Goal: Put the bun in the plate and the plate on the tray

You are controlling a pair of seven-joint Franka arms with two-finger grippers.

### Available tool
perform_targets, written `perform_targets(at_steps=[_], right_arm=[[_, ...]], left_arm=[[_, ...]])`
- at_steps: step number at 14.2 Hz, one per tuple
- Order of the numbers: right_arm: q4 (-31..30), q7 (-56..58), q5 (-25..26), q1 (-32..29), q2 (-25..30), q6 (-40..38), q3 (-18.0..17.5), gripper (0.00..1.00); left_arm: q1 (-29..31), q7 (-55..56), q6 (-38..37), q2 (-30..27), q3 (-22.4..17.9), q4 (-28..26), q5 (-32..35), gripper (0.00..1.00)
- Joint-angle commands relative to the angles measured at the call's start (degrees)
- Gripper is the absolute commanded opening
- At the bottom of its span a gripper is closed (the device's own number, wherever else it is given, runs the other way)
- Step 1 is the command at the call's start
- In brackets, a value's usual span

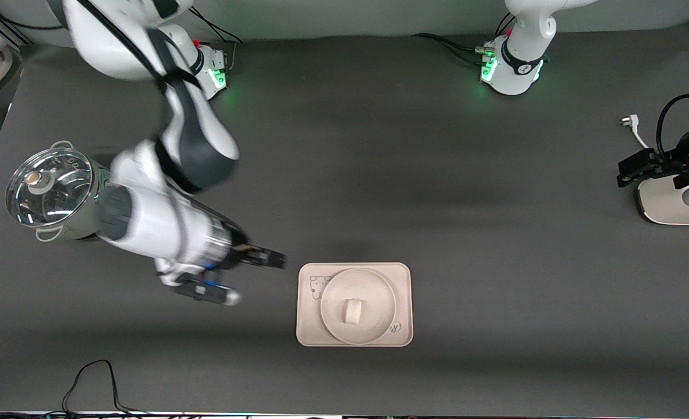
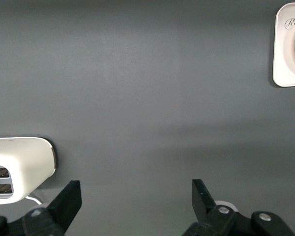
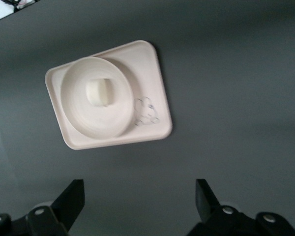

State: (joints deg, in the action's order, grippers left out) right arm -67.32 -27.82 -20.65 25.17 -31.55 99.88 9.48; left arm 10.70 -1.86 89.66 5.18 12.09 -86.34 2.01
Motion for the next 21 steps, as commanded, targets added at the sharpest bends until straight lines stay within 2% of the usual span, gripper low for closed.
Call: perform_targets(at_steps=[1, 5, 7, 10, 14, 21], right_arm=[[-8.85, 6.51, 3.5, -4.32, 12.26, -6.87, -1.04, 1.0], [-20.37, 20.67, 11.75, -14.96, 26.6, -11.55, -4.73, 1.0], [-22.93, 23.76, 14.84, -16.73, 29.69, -12.34, -4.73, 1.0], [-22.86, 25.18, 19.59, -16.82, 30.14, -13.49, -3.77, 1.0], [-22.94, 27.99, 20.13, -16.73, 29.71, -12.52, -0.69, 1.0], [-22.94, 27.99, 20.21, -16.73, 29.53, -12.43, -0.43, 1.0]], left_arm=[[-0.24, -0.07, -0.98, -0.61, -0.14, 0.21, 0.54, 1.0], [-0.24, -0.07, -0.98, -0.61, -0.14, 0.12, 0.54, 1.0], [-0.24, -0.07, -0.98, -0.61, -0.14, 0.12, 0.54, 1.0], [-0.24, -0.16, -0.98, -0.7, -0.14, 0.21, 0.54, 1.0], [-0.33, -0.25, -0.98, -0.61, -0.14, 0.12, 0.54, 1.0], [-0.33, -0.25, -0.98, -0.7, -0.14, 0.12, 0.54, 1.0]])
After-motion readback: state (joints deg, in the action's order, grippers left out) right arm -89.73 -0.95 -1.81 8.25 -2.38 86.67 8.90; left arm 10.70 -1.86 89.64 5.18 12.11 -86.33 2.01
